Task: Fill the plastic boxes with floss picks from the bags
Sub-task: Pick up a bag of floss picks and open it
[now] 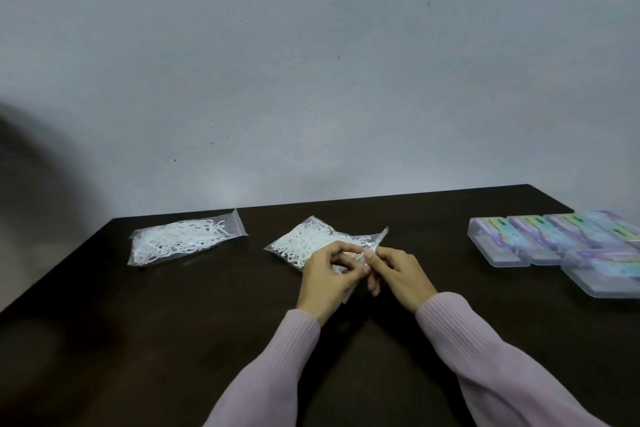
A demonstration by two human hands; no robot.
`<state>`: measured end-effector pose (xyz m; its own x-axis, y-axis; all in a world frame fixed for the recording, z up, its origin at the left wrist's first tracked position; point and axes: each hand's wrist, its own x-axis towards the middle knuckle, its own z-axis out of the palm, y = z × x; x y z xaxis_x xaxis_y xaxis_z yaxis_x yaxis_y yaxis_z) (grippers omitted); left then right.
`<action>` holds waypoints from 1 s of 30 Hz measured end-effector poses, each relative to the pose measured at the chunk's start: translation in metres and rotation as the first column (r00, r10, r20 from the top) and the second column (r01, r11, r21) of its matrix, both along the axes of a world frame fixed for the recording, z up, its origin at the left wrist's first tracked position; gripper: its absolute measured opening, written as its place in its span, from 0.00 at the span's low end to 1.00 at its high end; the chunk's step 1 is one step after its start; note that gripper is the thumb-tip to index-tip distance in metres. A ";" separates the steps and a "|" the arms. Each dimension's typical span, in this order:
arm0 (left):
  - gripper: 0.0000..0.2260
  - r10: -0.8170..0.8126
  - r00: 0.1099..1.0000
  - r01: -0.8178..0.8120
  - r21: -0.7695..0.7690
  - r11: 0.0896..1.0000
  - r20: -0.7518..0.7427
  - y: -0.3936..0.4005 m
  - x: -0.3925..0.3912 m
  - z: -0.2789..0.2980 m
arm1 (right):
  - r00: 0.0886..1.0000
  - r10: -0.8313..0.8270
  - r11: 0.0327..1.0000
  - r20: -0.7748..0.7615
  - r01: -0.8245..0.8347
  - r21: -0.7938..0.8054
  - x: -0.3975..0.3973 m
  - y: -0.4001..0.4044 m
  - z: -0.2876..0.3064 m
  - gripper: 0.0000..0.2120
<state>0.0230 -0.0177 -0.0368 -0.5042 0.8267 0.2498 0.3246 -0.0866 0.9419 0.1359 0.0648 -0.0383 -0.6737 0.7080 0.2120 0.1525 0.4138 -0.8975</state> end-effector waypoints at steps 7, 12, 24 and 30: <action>0.06 -0.054 0.985 0.046 0.050 0.998 0.163 -0.001 0.000 0.005 | 0.998 0.043 0.999 -0.054 -0.044 -0.010 0.001 -0.002 0.000 0.13; 0.07 -0.057 0.969 0.055 0.013 0.998 0.241 0.000 -0.004 0.003 | 0.999 0.030 0.998 -0.012 -0.029 0.052 0.002 -0.001 0.002 0.15; 0.04 -0.066 0.943 0.085 -0.045 0.995 0.327 -0.001 -0.002 0.005 | 1.000 0.015 0.999 -0.008 -0.015 0.039 0.002 -0.003 0.001 0.14; 0.03 -0.102 0.942 0.133 -0.076 0.988 0.321 -0.003 -0.005 0.008 | 0.999 0.028 1.000 -0.040 -0.028 0.004 0.002 -0.003 0.001 0.16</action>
<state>0.0181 -0.0212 -0.0289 -0.4423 0.8968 0.0111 0.0030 -0.0109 0.9999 0.1376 0.0621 -0.0376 -0.6844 0.6879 0.2414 0.1046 0.4203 -0.9013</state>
